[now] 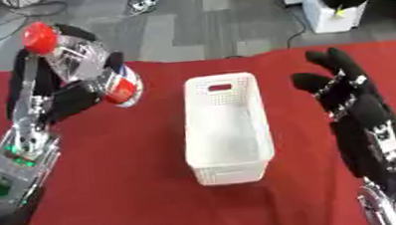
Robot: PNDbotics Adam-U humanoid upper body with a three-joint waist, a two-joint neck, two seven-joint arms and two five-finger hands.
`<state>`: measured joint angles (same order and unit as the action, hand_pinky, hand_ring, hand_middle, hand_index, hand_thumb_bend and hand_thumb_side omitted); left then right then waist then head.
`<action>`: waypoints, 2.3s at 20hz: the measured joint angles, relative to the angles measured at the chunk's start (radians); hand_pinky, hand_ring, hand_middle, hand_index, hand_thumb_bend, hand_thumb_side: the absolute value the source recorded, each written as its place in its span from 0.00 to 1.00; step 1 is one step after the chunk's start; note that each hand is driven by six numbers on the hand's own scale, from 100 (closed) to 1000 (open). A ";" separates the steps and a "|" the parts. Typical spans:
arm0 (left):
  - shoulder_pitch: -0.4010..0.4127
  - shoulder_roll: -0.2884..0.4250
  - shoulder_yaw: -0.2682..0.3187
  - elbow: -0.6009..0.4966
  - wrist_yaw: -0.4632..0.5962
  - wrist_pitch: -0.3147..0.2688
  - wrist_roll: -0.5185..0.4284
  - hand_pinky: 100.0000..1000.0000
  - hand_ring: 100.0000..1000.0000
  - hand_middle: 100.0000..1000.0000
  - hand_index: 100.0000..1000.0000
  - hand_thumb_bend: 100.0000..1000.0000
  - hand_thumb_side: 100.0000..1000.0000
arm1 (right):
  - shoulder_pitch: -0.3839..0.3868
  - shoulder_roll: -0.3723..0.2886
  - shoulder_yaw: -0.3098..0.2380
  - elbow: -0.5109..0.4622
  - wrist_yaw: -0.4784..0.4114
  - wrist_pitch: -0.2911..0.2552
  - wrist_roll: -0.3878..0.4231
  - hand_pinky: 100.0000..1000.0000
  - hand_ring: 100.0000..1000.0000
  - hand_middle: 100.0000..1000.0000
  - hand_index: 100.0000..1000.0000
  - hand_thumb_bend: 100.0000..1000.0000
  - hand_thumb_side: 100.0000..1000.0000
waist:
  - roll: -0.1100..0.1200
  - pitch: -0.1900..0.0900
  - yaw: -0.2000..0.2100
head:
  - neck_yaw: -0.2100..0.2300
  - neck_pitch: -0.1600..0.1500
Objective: Pick up objects on the table and place them in the box.
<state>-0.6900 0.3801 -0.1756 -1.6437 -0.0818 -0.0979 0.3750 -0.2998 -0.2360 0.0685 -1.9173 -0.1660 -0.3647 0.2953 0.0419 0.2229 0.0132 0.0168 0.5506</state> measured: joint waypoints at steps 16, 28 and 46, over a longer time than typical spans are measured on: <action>-0.079 -0.034 -0.054 0.039 0.001 0.008 -0.070 0.00 0.55 0.13 0.03 0.14 0.00 | 0.004 -0.001 0.001 0.009 -0.009 0.007 0.010 0.86 0.81 0.91 1.00 0.19 0.87 | 0.022 -0.010 -0.051 | 0.000 -0.008; -0.100 -0.061 -0.077 0.112 -0.008 -0.004 -0.089 0.00 0.63 0.14 0.04 0.05 0.00 | 0.002 -0.002 0.002 0.009 -0.010 0.011 0.013 0.86 0.81 0.91 1.00 0.19 0.87 | 0.041 -0.017 -0.095 | 0.000 -0.008; -0.059 -0.144 -0.138 0.236 -0.065 -0.056 -0.090 0.00 0.75 0.18 0.05 0.00 0.00 | -0.003 -0.002 0.004 0.009 -0.013 0.013 0.014 0.86 0.81 0.91 1.00 0.19 0.87 | 0.050 -0.007 -0.119 | 0.001 -0.008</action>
<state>-0.7490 0.2357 -0.3141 -1.4074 -0.1470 -0.1543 0.2852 -0.3023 -0.2376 0.0723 -1.9080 -0.1793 -0.3514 0.3090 0.0916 0.2154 -0.1057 0.0178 0.5423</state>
